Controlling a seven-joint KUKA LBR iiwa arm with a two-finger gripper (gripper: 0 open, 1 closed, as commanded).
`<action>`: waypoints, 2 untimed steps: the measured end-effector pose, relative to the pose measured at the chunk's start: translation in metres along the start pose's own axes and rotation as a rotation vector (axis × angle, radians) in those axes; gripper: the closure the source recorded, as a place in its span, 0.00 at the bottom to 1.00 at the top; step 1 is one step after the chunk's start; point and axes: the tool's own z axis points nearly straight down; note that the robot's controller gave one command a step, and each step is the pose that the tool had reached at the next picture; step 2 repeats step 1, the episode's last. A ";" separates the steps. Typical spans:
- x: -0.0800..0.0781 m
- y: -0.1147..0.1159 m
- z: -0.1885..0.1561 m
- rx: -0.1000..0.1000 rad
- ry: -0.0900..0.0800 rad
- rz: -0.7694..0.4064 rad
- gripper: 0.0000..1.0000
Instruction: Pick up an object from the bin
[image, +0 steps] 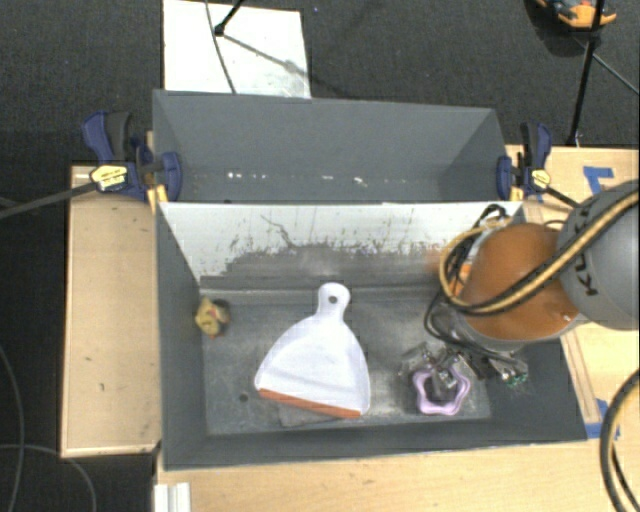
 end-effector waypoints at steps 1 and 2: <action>0.001 0.001 -0.002 -0.002 0.003 -0.001 1.00; 0.001 0.001 -0.002 -0.002 0.003 -0.001 1.00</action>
Offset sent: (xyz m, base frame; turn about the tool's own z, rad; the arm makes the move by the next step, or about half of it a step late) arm -0.0001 0.0000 0.0152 0.0000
